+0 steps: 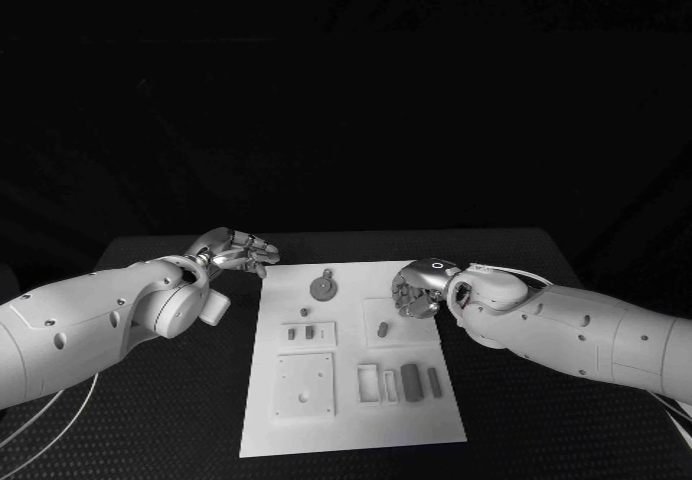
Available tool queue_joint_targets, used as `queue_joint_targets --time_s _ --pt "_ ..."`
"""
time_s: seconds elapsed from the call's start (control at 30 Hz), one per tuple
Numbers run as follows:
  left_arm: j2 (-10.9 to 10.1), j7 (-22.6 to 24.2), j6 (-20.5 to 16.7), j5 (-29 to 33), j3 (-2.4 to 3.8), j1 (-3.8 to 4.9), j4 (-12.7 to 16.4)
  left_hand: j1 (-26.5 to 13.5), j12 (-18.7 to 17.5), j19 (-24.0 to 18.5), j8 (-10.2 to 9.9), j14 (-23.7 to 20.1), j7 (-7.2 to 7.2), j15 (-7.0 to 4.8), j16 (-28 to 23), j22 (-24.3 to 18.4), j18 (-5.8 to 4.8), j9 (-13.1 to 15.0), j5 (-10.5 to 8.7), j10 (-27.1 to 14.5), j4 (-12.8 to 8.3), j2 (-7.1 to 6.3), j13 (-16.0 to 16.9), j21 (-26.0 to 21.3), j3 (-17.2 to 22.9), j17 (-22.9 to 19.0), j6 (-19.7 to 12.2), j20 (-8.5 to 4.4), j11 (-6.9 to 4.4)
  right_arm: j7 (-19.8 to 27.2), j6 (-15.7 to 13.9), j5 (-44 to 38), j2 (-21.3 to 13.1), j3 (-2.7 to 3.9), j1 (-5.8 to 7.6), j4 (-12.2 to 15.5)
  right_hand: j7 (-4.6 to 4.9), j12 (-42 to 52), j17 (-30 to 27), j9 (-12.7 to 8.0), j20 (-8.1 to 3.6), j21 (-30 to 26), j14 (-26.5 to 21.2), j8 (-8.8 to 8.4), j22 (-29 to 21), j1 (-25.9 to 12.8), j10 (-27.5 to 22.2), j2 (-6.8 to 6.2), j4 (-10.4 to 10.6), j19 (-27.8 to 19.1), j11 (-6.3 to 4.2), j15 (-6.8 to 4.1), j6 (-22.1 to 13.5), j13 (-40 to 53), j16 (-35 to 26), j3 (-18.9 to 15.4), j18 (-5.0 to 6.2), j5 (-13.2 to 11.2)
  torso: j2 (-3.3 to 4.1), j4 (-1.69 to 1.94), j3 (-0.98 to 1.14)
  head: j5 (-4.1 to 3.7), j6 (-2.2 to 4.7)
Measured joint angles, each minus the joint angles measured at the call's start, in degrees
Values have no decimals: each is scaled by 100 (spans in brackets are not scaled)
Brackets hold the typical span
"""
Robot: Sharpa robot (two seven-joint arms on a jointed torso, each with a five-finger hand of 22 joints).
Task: Assemble the parts on the task board
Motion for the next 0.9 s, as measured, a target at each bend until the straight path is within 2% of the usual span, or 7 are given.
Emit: queue_joint_targets --time_s 0.07,0.17,0.27,0.47,0.53,0.73,0.9 --pt "0 0 1 15 0 0 0 0 0 0 0 0 0 0 0 -7 -1 0 0 0 -3 0 0 0 -3 0 0 0 0 -13 -39 -27 17 -6 -5 -15 16 -32 3 -2 -20 0 0 0 4 25 33 26 0 20 -11 1 26 -1 0 0 -31 0 0 -1 1 5 -6" --pt "0 1 4 34 0 0 0 0 0 0 0 0 0 0 0 -7 -1 0 0 0 12 0 -5 0 -17 0 0 0 0 -44 -109 -75 47 -16 -12 -35 -28 -51 10 -2 -20 0 -1 30 4 92 90 92 -3 20 -29 1 70 -40 0 51 -33 0 3 -1 3 10 -15" --pt "0 1 7 48 0 0 4 0 0 0 0 0 0 0 -22 -13 -10 0 0 -20 12 0 -5 -22 -18 0 0 0 19 -79 -161 -125 71 -26 -19 -45 -21 -50 24 -10 -22 0 24 30 11 90 122 90 -6 61 -37 -20 92 -42 0 69 -36 0 3 -1 3 11 -20" --pt "1 -5 15 61 0 0 5 0 0 1 0 0 0 0 -22 -13 -37 -1 0 -21 12 0 -5 -22 -17 0 0 0 20 -141 -221 -253 133 -64 -22 -63 -93 -88 64 -10 -51 0 114 118 45 150 351 150 -8 133 -101 -75 284 -44 0 166 -39 0 3 -1 3 18 -44" --pt "1 -7 20 63 0 0 6 0 0 1 0 0 0 0 -22 -18 -37 -1 0 -36 12 0 -5 -22 -17 1 0 1 5 -159 -247 -299 140 -76 -25 -66 -138 -90 81 -10 -82 0 133 141 57 150 429 151 -8 165 -143 -93 344 -45 13 166 -39 0 3 -1 2 21 -50" --pt "-6 -15 29 68 0 0 8 0 0 1 0 0 20 0 -22 -21 -38 -1 0 -39 12 0 -7 -22 -17 3 -20 1 2 -217 -344 -424 165 -95 -51 -68 -154 -89 99 -17 -101 0 171 145 70 150 499 151 -8 185 -172 -112 404 -42 29 198 -65 0 2 -4 4 32 -75" --pt "-12 -20 31 70 0 0 10 1 0 1 0 0 21 0 -22 -24 -38 -1 0 -39 12 0 -10 -22 -17 7 -21 1 2 -269 -398 -520 173 -104 -65 -53 -181 -89 107 -23 -101 0 182 163 73 173 519 128 -13 185 -151 -104 469 -41 29 203 -25 0 -2 -8 5 37 -87"
